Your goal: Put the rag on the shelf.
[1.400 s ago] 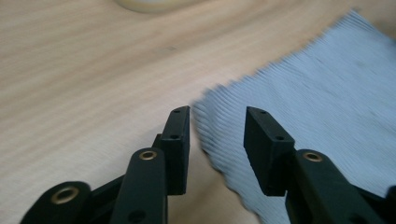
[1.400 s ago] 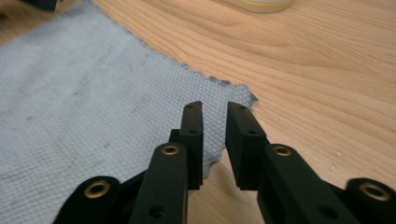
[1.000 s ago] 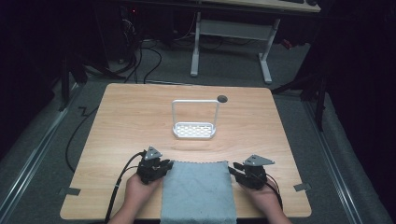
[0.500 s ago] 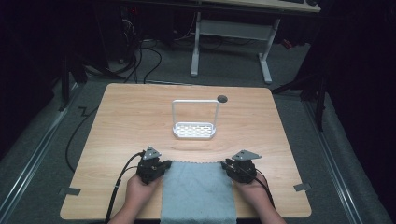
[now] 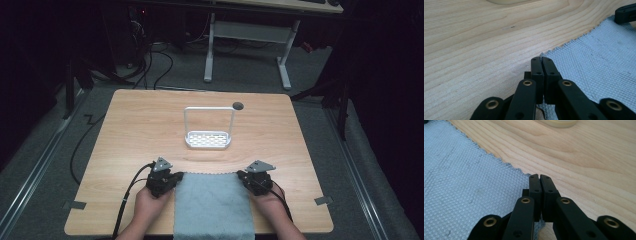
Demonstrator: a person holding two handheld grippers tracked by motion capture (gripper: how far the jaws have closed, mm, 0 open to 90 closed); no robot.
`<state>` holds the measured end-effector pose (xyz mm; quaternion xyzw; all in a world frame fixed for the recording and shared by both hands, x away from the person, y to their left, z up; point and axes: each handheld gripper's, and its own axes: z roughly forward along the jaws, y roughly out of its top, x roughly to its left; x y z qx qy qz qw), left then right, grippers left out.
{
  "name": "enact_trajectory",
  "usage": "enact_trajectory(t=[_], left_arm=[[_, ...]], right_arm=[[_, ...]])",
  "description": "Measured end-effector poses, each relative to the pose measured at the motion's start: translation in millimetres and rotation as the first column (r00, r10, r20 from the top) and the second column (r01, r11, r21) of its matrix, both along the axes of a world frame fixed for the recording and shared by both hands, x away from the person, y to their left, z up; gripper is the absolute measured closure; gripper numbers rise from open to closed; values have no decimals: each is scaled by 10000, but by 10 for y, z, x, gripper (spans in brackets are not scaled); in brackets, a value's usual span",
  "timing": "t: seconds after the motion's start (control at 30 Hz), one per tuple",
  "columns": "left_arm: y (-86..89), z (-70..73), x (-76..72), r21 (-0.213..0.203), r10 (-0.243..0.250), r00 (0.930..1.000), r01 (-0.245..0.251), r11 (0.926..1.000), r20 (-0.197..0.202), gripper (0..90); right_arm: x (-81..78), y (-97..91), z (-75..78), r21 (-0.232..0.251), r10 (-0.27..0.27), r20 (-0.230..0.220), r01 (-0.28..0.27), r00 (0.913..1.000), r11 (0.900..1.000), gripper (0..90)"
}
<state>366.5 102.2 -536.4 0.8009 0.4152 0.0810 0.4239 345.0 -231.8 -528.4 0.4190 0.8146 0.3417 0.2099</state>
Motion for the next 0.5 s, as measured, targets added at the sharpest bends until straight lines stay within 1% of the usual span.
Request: enact_trajectory(t=[0.07,0.1,0.13,0.17,0.2,0.27,0.37,0.4,0.43,0.47,0.5], left_arm=[[-2,1,-4,24,4,10000,-4,10000,13,890],[-2,2,-7,34,5,10000,-5,10000,30,890],[-1,2,-9,38,-1,10000,1,10000,35,891],[3,1,-9,2,-39,10000,39,10000,14,891],[8,2,-12,-66,-79,10000,80,9999,27,891],[18,10,-22,-137,-103,9998,105,9999,151,892],[30,31,-44,-243,-95,9992,104,9996,386,893],[37,45,-54,-318,-88,9987,104,9994,500,895],[45,75,-69,-553,-50,9980,85,9984,630,896],[45,75,-69,-553,-50,9980,85,9984,630,897],[49,102,-82,-701,-5,9970,59,9975,773,897]], right_arm=[[-12,-4,15,11,19,56,-20,10000,10000,889],[-22,-12,31,128,45,145,-47,9999,9999,889],[-34,-41,63,434,22,205,-31,9998,9991,889],[-34,-41,63,434,22,205,-31,9998,9991,889],[-41,-52,74,594,-20,216,7,9998,9982,889],[-73,-76,104,713,-5,407,-24,9992,9974,889],[-91,-83,121,834,-39,488,-2,9988,9965,890],[-107,-87,142,954,-43,640,-18,9979,9954,890],[-112,-88,150,996,-40,705,-30,9975,9950,890],[-112,-88,150,996,-40,705,-30,9975,9950,890],[-124,-90,175,1159,-67,810,-27,9967,9933,890]])
